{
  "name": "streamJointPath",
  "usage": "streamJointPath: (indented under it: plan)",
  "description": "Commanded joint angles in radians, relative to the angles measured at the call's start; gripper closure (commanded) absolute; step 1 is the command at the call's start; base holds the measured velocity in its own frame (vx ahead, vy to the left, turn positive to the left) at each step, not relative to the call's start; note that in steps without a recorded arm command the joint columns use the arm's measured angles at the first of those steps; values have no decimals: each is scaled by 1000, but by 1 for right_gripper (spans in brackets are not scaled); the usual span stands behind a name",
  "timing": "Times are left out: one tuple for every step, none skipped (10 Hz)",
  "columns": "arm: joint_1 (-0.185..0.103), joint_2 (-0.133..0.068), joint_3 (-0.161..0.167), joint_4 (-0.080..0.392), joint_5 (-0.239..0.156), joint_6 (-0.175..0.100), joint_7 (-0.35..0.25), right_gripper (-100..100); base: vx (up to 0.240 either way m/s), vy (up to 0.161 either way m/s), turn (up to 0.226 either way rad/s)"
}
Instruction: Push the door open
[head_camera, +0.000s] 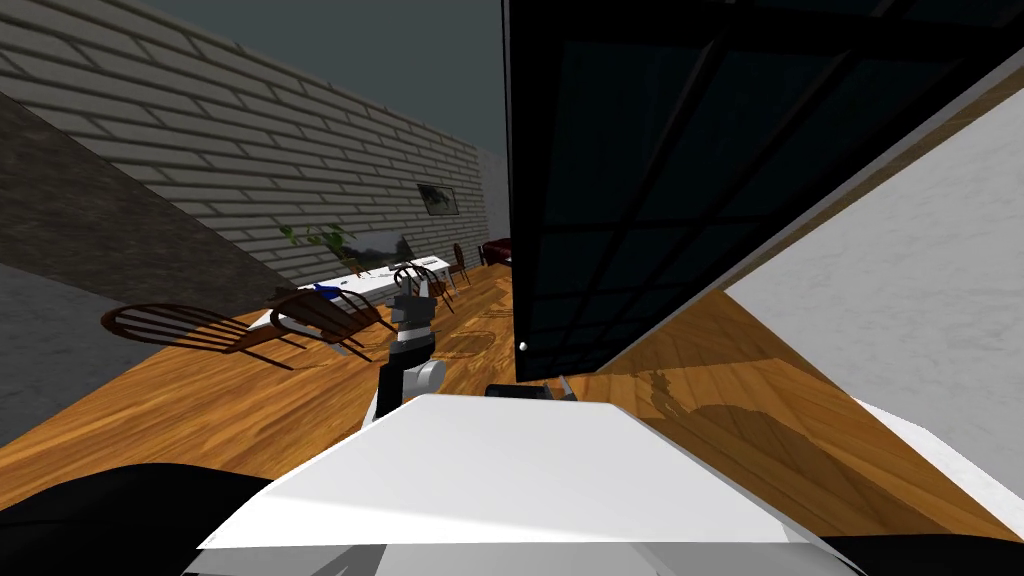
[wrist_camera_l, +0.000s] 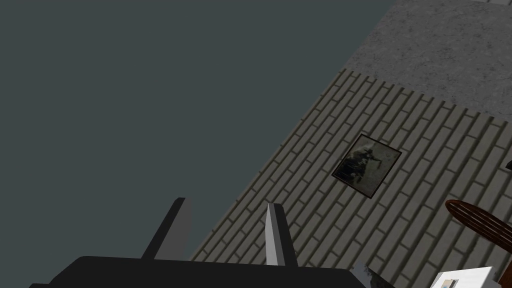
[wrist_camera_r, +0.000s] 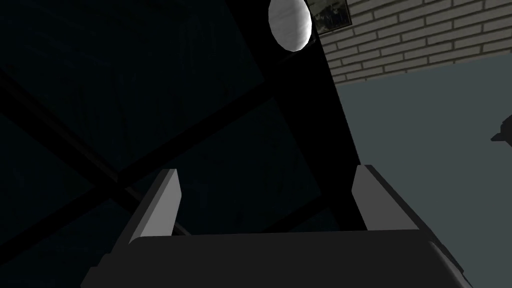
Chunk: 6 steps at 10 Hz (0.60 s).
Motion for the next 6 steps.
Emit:
streamJointPath:
  plan:
    - [-17, -2, 10, 9, -44, 3, -50, -100, -32, -12, 107]
    - [-17, -2, 10, 9, -44, 3, -60, -100, -23, -11, 35]
    - [-26, -3, 18, 12, -75, 7, -98, -100, -29, -14, 65]
    - [-36, -4, 26, 14, -106, 10, -123, -100, -40, -14, 112]
    - [-36, -4, 26, 14, -106, 10, -139, -100, -26, -8, 46]
    - [-45, -4, 34, 17, -137, 14, -175, -100, -27, -8, 72]
